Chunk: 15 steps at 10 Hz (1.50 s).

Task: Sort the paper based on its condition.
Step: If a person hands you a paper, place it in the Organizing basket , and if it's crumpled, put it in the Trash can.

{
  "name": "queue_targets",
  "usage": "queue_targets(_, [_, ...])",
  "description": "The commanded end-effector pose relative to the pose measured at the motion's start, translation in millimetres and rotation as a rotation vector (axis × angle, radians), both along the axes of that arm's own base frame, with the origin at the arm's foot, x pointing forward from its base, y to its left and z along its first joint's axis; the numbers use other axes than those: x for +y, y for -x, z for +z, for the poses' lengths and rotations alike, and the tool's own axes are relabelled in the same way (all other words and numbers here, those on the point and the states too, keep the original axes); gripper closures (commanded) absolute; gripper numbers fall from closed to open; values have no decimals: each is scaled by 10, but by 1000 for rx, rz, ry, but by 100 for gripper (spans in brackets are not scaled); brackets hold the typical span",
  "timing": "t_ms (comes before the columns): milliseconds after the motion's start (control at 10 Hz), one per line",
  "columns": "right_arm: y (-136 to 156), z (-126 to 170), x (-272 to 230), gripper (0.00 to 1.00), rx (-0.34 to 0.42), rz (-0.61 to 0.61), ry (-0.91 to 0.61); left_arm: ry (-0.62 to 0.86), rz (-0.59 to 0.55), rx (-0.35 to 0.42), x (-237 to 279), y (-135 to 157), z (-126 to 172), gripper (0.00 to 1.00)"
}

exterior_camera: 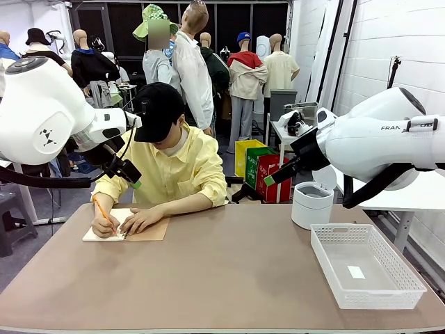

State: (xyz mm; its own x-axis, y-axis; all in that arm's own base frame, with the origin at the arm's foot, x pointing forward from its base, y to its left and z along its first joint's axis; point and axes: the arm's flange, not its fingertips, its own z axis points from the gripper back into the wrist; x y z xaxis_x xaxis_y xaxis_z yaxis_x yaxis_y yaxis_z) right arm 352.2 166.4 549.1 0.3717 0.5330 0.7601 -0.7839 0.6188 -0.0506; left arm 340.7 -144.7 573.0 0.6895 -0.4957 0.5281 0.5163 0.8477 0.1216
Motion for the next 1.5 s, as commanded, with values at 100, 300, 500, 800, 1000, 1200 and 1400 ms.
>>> queue_targets(100, [6,-8,-2,0,7,2,-3,1,-8,-11,12,-13,-21,0])
queue_targets(300, [6,-8,-2,0,7,2,-3,1,-8,-11,12,-13,-21,0])
queue_targets(500, [6,-8,-2,0,7,2,-3,1,-8,-11,12,-13,-21,0])
queue_targets(800, [6,-8,-2,0,7,2,-3,1,-8,-11,12,-13,-21,0])
queue_targets(1000, [6,-8,-2,0,7,2,-3,1,-8,-11,12,-13,-21,0])
queue_targets(1200, [6,-8,-2,0,7,2,-3,1,-8,-11,12,-13,-21,0])
queue_targets(1400, [6,-8,-2,0,7,2,-3,1,-8,-11,12,-13,-21,0])
